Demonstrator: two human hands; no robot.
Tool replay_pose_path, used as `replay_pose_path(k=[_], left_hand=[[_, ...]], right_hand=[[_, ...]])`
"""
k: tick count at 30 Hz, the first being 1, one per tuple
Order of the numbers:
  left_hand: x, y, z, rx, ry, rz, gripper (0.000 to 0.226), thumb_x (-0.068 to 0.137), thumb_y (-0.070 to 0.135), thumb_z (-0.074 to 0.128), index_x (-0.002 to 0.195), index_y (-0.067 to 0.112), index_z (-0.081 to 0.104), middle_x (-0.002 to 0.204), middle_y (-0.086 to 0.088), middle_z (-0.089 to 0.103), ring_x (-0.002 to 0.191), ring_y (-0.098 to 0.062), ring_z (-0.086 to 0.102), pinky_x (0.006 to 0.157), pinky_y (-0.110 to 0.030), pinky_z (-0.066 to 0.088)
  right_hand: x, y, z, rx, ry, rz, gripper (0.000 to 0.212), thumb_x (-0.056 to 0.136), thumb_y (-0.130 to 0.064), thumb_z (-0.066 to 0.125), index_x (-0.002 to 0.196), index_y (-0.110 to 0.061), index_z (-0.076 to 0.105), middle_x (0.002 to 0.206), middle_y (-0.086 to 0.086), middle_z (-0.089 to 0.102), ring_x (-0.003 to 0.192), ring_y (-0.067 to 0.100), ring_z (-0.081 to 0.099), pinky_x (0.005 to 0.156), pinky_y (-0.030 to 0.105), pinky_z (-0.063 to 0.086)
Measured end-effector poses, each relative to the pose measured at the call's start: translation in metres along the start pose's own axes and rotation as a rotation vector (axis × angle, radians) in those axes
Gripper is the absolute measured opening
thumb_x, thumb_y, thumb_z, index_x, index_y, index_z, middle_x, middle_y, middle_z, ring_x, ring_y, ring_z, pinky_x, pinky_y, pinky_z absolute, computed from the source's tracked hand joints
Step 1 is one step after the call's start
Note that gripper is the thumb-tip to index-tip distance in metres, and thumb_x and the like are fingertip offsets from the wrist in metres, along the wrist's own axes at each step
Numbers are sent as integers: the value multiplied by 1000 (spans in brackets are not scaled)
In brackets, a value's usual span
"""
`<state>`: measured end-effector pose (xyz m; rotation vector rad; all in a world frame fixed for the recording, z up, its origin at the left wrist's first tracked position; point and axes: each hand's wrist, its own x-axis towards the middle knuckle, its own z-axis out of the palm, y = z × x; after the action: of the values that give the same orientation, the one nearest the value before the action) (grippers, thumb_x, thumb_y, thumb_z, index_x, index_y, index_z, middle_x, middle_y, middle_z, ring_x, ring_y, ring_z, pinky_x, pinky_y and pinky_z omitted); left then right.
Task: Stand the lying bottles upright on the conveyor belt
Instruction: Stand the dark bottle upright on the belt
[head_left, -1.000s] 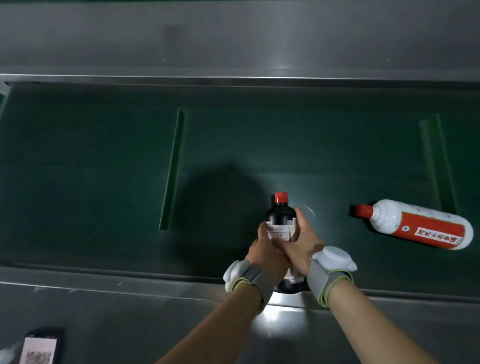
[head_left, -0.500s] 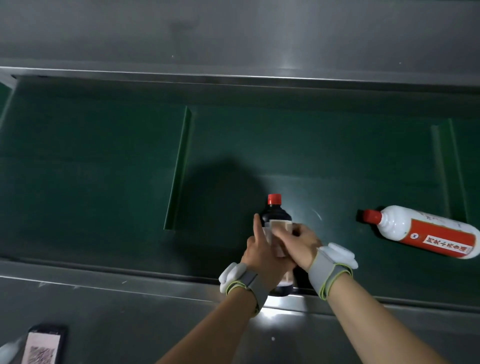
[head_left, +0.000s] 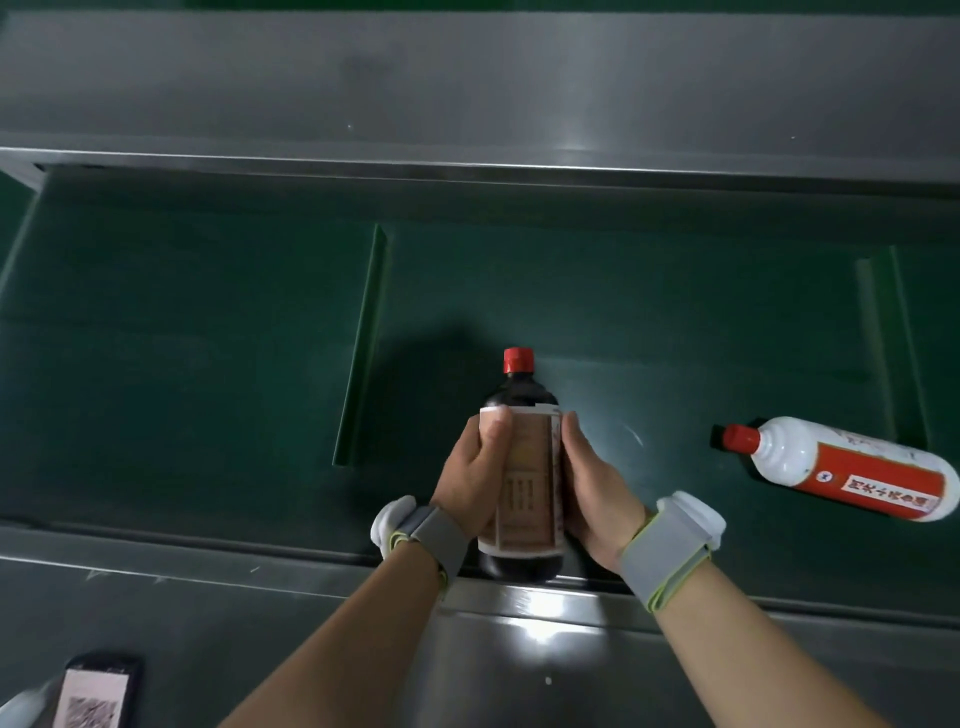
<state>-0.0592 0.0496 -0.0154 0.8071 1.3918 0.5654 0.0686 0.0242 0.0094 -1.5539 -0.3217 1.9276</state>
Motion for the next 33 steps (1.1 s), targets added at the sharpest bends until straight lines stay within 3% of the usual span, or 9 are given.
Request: replay_pose_path(k=[3,5,8,11,15,20,24,27,33], left_hand=[[2,7,-6,-53,2,-54,72,79,76,35,98,16,69,96,-17,73,93,-31,70,81,-41,58],[2,9,-10,-86,-36,-54,74,76,80,36,95,18,72,92,-12,75,90,-24,72,73,-32,58],[6,10,-15,-96,-101,73,64,70,63,68,108,11,63,99,-7,74,93,-22,70,78,-34,55],[8,18,-25,-59,-120,185,67,52,38,88,108,16,59,97,0,73,92,-17,68,81,-34,52],[12,34,-37,141,-57,321,71,52,41,88,115,31,56,103,3,69,101,-21,65,90,-39,51],[12,58,-49,431,45,404,54,60,53,69,112,48,53,102,16,67,92,2,61,77,-7,44],[19,70,-49,499,58,466,47,73,47,63,119,41,58,120,9,61,106,-11,58,92,-25,47],[30,79,-52,526,71,459,48,73,48,62,120,42,58,124,8,59,109,-14,58,96,-34,48],[56,98,-64,615,81,464,56,70,51,59,124,41,56,126,8,58,111,-14,58,95,-28,45]], right_hand=[[0,-8,-1,-174,-60,-178,51,91,-44,48,130,-12,53,120,12,66,111,25,63,92,30,51],[3,-16,-3,-348,-74,-285,46,85,-37,66,123,-12,57,111,3,70,103,19,66,81,17,50],[7,-27,1,-483,-81,-361,57,68,-14,84,117,-22,56,99,-4,72,94,15,68,76,20,53],[12,-38,12,-816,-29,-486,89,51,-38,84,126,-50,36,109,-13,64,96,12,63,84,26,49],[20,-46,23,-975,27,-552,91,46,-57,69,126,-60,25,98,-16,62,91,21,66,77,32,52],[34,-42,42,-1019,113,-593,92,54,-47,67,132,-51,19,113,-12,64,98,25,64,82,38,53],[48,-41,51,-843,186,-624,77,59,-27,73,117,-56,33,96,-25,59,94,16,64,80,37,55],[60,-48,56,-821,207,-634,81,59,-26,74,120,-56,31,97,-17,60,92,21,65,75,32,54],[82,-63,67,-904,277,-646,84,62,-31,75,125,-51,24,102,-3,67,87,31,66,68,35,52]])
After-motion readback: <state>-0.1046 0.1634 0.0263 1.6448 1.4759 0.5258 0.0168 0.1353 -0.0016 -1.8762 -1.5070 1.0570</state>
